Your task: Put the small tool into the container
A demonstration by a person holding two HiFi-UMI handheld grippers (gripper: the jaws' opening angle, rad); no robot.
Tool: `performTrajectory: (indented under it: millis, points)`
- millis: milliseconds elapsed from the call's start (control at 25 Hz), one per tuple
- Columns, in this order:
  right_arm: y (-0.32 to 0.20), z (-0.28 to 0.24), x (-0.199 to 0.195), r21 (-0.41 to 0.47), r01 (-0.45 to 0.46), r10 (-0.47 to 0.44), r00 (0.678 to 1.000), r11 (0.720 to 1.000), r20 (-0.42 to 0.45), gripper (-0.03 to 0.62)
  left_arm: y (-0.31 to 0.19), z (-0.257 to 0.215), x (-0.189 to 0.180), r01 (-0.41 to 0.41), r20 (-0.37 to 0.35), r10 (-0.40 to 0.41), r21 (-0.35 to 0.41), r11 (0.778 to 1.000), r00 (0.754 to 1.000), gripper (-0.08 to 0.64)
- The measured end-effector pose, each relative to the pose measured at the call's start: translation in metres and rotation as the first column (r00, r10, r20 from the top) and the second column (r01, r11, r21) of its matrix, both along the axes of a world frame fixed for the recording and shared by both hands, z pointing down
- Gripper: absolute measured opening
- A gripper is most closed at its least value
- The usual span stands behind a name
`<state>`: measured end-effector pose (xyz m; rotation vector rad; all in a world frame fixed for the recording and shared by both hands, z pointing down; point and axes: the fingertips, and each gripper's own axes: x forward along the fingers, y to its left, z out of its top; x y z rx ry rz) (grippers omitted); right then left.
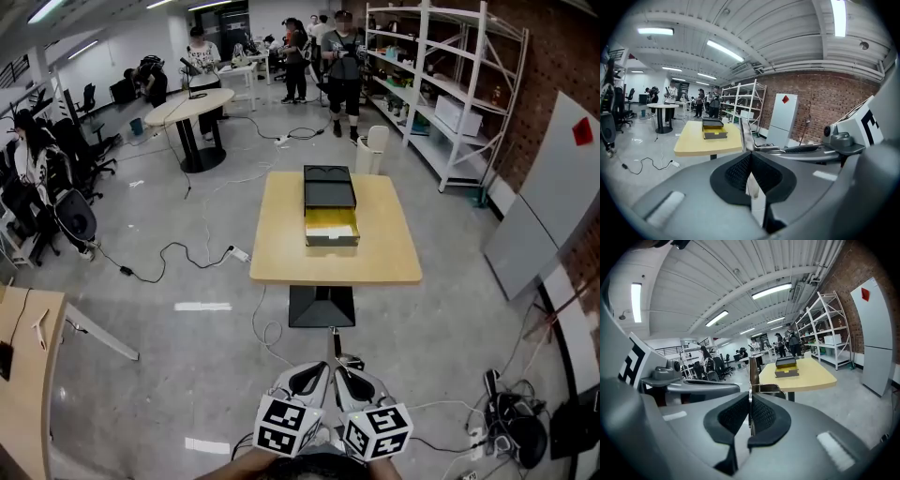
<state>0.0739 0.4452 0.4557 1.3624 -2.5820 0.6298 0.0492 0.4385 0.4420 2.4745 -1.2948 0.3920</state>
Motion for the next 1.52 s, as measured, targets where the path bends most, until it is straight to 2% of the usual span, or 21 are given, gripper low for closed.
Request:
performTrajectory:
  millis: [200, 400, 680, 1080, 1520]
  points:
    - [-0.048, -0.001, 0.051, 0.003, 0.019, -0.019, 1.0, 1.0, 0.008, 0.009, -0.047, -0.002, 0.048, 0.025, 0.01, -0.025, 0.006, 1.0, 1.0, 0.009]
    - [-0.085, -0.008, 0.081, 0.003, 0.029, -0.029, 0.999, 1.0, 0.013, 0.009, -0.081, -0.009, 0.08, 0.032, 0.013, -0.032, 0.001, 0.999, 0.999, 0.009]
    - [-0.12, 0.009, 0.12, -0.006, 0.035, -0.035, 0.999, 0.999, 0.019, 0.009, -0.118, 0.007, 0.119, 0.037, 0.02, -0.037, -0.002, 0.999, 0.999, 0.009]
    - [-0.242, 0.025, 0.107, -0.017, 0.025, -0.025, 1.0, 1.0, 0.001, 0.009, -0.245, 0.023, 0.106, 0.023, 0.001, -0.023, -0.01, 1.0, 1.0, 0.009]
    - [-0.43, 0.021, 0.033, -0.039, -0.015, 0.015, 1.0, 0.999, -0.009, 0.009, -0.435, 0.017, 0.034, -0.018, -0.009, 0.018, -0.025, 1.0, 1.0, 0.009]
